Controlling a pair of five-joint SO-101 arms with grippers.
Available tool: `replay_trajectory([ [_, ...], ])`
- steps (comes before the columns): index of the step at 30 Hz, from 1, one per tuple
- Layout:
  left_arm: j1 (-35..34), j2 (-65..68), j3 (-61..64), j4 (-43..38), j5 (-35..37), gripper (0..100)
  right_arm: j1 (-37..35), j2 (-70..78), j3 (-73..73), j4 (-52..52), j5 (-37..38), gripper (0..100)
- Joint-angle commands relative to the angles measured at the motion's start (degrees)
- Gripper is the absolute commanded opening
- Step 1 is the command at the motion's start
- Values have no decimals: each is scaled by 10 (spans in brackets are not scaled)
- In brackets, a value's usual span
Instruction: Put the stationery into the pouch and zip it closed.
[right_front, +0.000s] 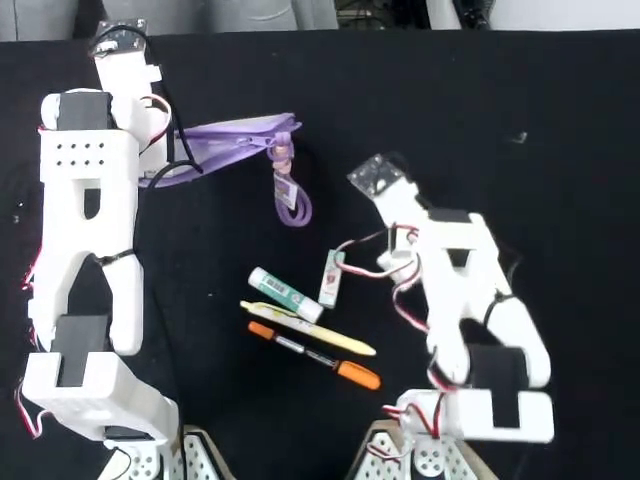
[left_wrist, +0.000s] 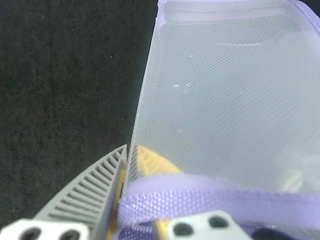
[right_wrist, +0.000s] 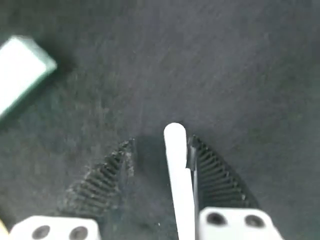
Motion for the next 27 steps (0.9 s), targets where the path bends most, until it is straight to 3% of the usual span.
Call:
replay_trajectory([
  [1, -4, 7, 15, -10, 3, 29, 34, 50, -62, 25, 31, 158],
  [4, -4, 7, 15, -10, 3, 29, 37, 94, -123, 72, 32, 139],
  [7, -4, 6, 15, -10, 3, 29, 38, 128, -166, 102, 33, 15],
  [16, -2, 4, 15, -8, 3, 29, 34, 122, -277, 191, 29, 11],
  [22, 0, 3, 15, -6, 3, 29, 32, 78, -441, 268, -52, 11],
  [27, 9, 3, 15, -4, 4, 29, -17, 53, -563, 295, -132, 11],
])
